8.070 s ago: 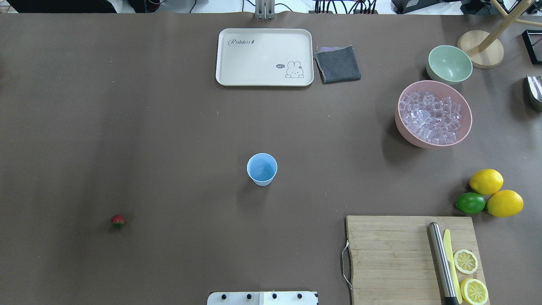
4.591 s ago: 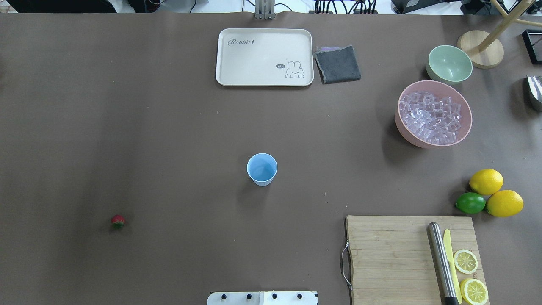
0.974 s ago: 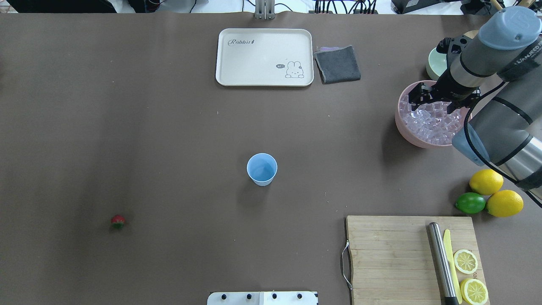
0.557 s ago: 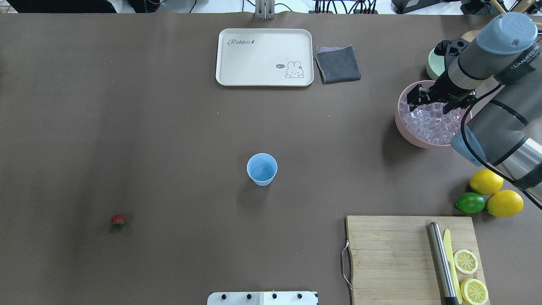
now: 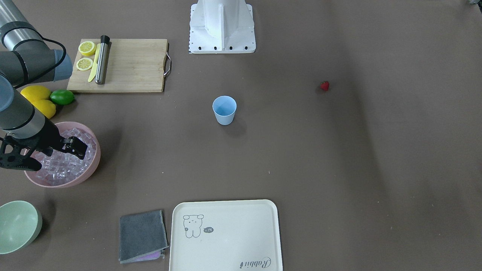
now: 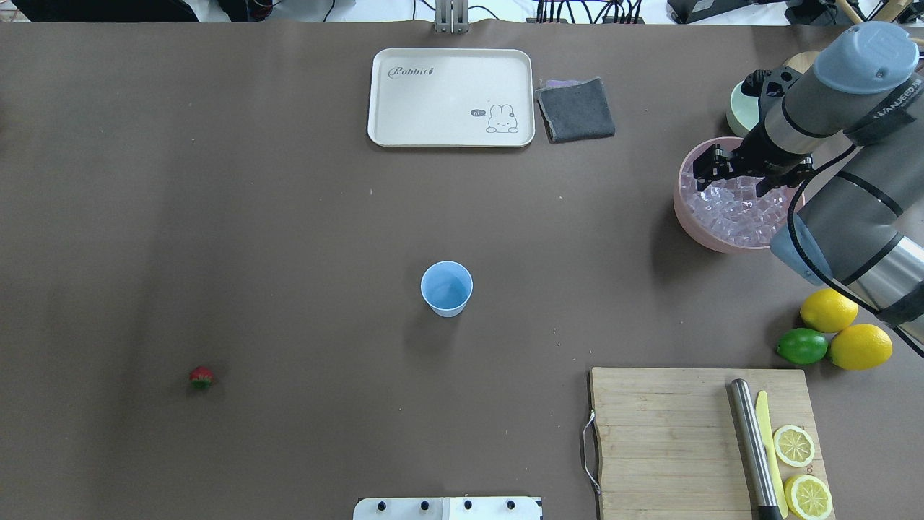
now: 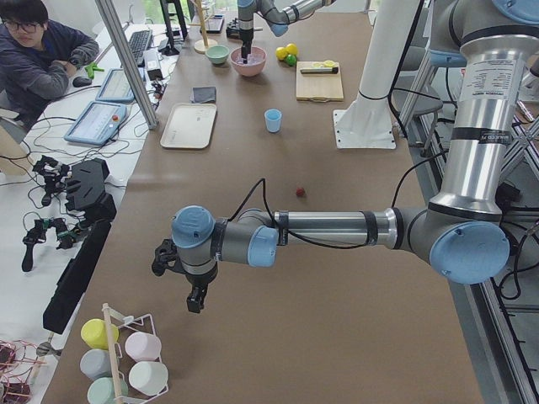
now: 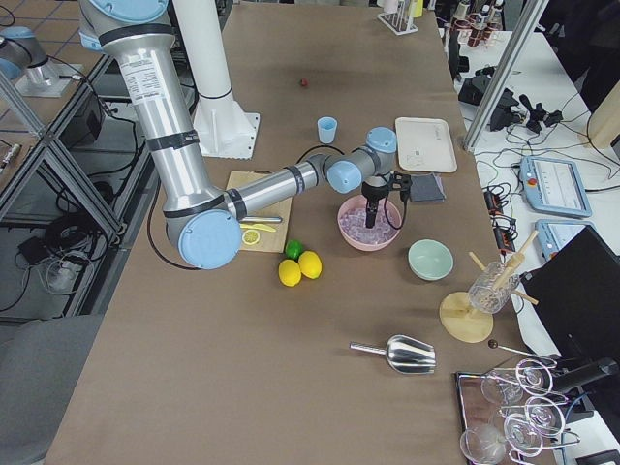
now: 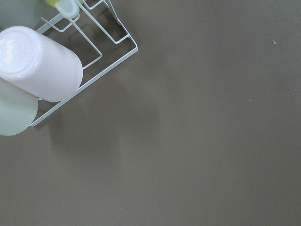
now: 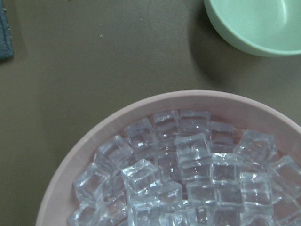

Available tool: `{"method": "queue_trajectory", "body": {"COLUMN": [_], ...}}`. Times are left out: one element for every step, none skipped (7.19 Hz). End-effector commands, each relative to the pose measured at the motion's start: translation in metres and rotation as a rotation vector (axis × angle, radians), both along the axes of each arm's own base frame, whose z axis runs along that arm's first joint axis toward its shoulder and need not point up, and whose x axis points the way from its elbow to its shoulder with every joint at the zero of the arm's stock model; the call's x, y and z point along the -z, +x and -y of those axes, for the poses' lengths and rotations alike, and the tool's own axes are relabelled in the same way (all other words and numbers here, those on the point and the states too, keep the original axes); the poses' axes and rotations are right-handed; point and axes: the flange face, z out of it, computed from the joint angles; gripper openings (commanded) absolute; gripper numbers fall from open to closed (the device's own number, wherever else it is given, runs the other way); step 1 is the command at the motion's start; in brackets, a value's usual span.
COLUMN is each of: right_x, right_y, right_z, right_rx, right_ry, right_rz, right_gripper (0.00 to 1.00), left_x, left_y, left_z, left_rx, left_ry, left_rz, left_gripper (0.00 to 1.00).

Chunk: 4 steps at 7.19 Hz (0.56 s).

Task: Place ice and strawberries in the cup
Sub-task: 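Lower the right gripper into the ice and grasp an ice cube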

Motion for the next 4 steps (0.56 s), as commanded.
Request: {"method": "queue_trajectory", "body": {"right_x": [-0.0012,-0.0013,0.0007,0.0005], "right_y": [-0.0049,-0.0097,-0.0117,-0.0105], "right_z": [-0.0043,-0.0075,-0.0087,-0.0092], "right_rx": [0.004,0.005,0.001,0.002], "right_ry": [-0.008,-0.017,-0.034,-0.031], "right_rz": [-0.001,0.001,0.015,0.020], "right_gripper": [0.98,0.95,0.82,0.62], "left_x": [0.0006,0.0006,0.0013,0.0031], "left_y": [0.0000,0.0000,0.0000,-0.0001], "left_z": [0.0004,0.0004,0.0005,0.0026], "left_rx": [0.001,0.000,0.000,0.001], "left_ry": [0.001,0.002,0.003,0.005], "left_rz": [0.000,0.000,0.000,0.000], "left_gripper": [0.98,0.98,0.98,0.98]}}
